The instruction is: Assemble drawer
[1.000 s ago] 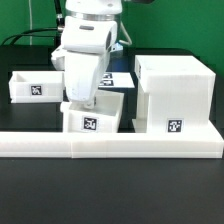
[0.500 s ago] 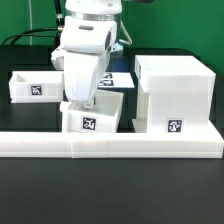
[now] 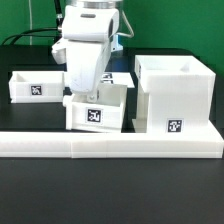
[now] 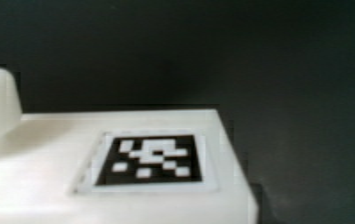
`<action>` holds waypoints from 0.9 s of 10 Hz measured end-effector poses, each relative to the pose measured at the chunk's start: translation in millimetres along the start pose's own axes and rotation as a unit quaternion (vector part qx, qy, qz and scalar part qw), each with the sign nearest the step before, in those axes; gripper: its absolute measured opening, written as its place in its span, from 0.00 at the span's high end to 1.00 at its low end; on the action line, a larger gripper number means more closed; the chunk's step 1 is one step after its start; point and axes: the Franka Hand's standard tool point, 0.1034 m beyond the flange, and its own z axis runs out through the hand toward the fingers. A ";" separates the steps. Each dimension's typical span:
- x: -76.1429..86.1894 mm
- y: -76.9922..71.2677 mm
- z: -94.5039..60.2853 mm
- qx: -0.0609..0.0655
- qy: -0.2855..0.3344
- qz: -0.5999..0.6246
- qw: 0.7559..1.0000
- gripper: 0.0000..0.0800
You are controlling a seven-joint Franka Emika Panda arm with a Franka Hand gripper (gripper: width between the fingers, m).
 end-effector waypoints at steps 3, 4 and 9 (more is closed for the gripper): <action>-8.9 -5.3 11.6 0.011 0.000 -0.001 1.000 0.95; -4.6 -5.9 14.5 0.012 0.000 -0.012 1.000 0.95; -1.2 -0.9 20.2 -0.020 -0.004 -0.053 0.998 0.95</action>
Offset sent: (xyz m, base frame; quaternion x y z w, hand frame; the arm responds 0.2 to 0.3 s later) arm 0.0070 0.0319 -0.0103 -0.0013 0.0287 -0.0397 0.9988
